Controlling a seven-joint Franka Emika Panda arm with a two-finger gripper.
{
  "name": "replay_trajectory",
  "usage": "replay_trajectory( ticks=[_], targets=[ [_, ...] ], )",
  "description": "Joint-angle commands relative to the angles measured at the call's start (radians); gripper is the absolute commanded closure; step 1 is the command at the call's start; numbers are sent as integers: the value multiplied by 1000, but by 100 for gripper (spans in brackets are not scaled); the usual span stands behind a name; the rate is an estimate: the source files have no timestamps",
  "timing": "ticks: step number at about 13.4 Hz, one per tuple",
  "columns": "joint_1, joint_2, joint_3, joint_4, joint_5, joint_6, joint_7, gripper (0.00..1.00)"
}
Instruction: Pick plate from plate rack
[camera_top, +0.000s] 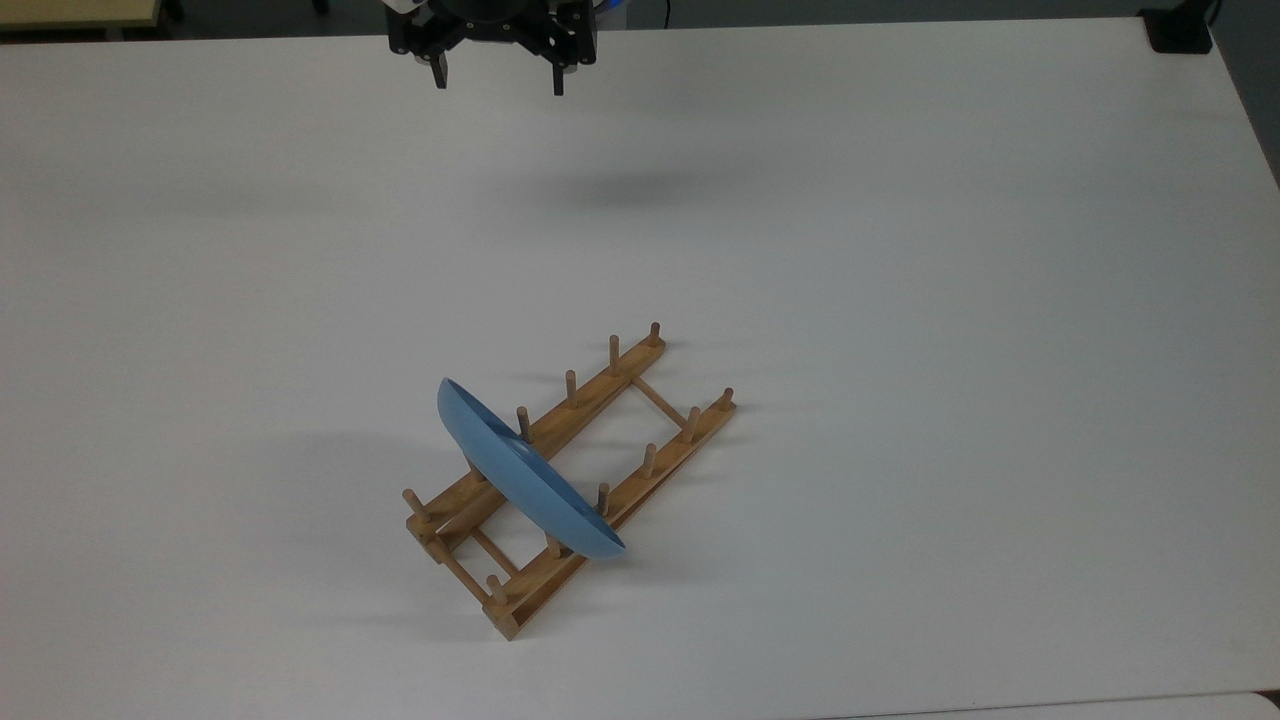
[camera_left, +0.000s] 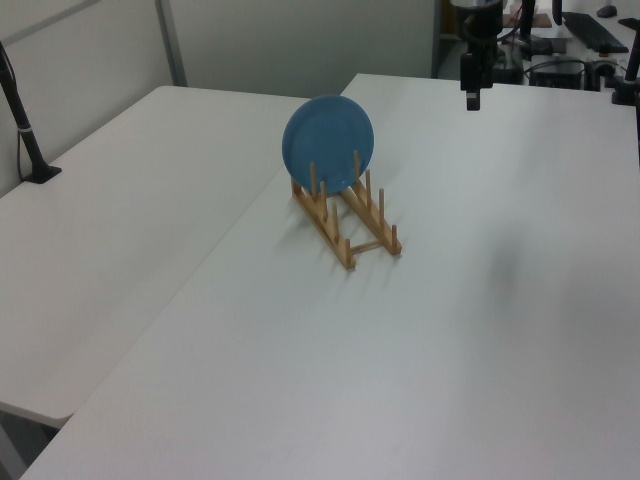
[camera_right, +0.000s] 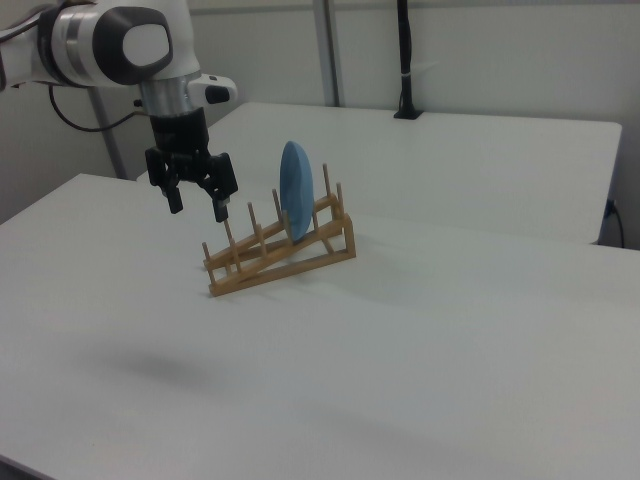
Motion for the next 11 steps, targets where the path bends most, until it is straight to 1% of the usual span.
replay_trajectory(
  ticks=[1, 6, 8, 11],
  targets=[
    [6, -5, -11, 13, 3, -22, -15, 0],
    [6, -1, -11, 20, -3, -10, -21, 0],
    [6, 22, -11, 37, -2, 49, -21, 0],
    [2, 25, -11, 40, 3, 123, 6, 0]
  ],
)
